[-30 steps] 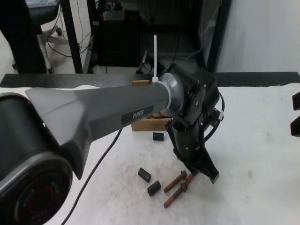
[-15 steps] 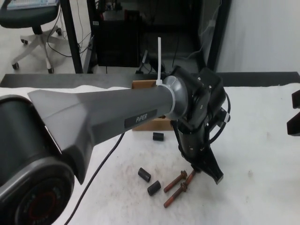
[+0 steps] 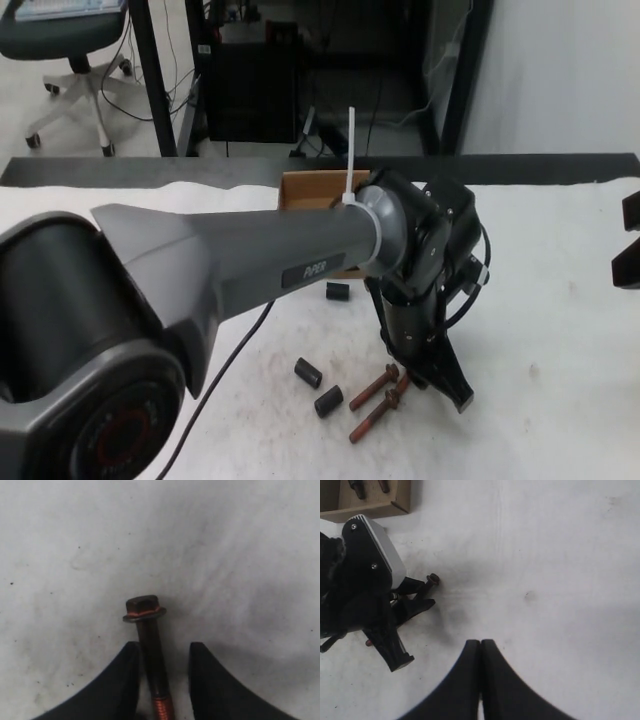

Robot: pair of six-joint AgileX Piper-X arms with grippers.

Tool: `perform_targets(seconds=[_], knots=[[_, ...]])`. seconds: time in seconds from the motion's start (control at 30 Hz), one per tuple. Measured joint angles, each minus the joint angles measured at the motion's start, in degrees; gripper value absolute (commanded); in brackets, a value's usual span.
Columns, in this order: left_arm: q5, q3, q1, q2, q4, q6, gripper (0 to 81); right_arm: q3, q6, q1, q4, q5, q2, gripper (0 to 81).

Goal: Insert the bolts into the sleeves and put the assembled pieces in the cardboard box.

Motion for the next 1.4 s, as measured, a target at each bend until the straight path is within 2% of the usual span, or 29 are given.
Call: perform_targets(seconds=[0.57, 0.63, 0.7, 0.73, 1.03, 1.17, 1.4], knots=[[-0.27, -1.0, 0.0, 1.17, -2.66, 0.0, 29.6, 0.0, 0.0, 0.0, 0.0, -1.29, 0.0, 0.3], [-0.4, -0.98, 0.0, 1.28, -2.74, 0.0, 23.0, 0.0, 0.0, 0.0, 0.0, -1.29, 0.0, 0.3], [-0.39, -0.98, 0.17, 1.35, -2.74, 0.0, 6.1, 0.0, 0.0, 0.0, 0.0, -1.29, 0.0, 0.3], [-0.39, -1.17, 0.34, 1.47, -2.74, -0.45, 0.3, 0.0, -0.14, 0.0, 0.0, -1.29, 0.0, 0.3], [-0.39, -5.08, 0.92, 2.35, 2.71, -0.46, 0.4, 0.0, -0.5, 0.0, 0.0, -1.29, 0.0, 0.3], [-0.39, -10.96, 1.11, 2.0, 4.47, -0.46, 0.4, 0.0, -0.61, 0.0, 0.0, -1.29, 0.0, 0.3], [-1.82, -19.61, 1.86, -4.56, 4.54, -1.82, 0.4, 0.0, -0.94, 0.0, 0.0, -1.29, 0.0, 0.3]])
